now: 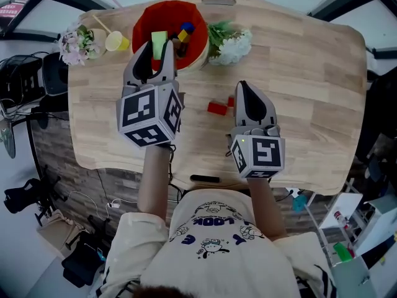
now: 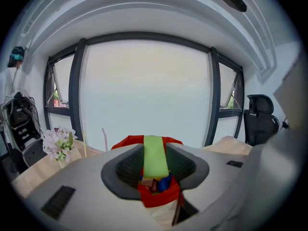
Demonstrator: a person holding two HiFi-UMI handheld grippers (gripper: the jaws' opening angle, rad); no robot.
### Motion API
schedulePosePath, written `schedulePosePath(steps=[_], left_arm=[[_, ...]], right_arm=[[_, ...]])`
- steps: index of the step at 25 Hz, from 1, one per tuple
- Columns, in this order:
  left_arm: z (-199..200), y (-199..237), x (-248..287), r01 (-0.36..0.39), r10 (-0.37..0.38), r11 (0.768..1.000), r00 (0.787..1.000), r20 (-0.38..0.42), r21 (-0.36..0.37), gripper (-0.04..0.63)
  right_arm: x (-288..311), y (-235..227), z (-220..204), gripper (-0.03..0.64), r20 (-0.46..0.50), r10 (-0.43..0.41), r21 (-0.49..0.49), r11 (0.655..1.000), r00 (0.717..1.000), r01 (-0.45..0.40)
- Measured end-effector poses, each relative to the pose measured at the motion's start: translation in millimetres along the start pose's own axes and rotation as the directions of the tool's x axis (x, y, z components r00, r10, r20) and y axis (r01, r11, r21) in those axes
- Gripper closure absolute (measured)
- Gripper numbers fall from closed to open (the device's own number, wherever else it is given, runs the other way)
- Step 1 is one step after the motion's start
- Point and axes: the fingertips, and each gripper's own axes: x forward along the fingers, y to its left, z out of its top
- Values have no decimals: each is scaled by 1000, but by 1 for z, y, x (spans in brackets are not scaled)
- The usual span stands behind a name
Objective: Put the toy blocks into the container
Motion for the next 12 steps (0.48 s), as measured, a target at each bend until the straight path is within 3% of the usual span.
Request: schedulePosePath(steps=[12], left_arm=[[0,9,8,-60,60,998,998,15,-3,422]], right_arm=[[8,-6,-4,614,-18,-3,1,1000,1000,3]])
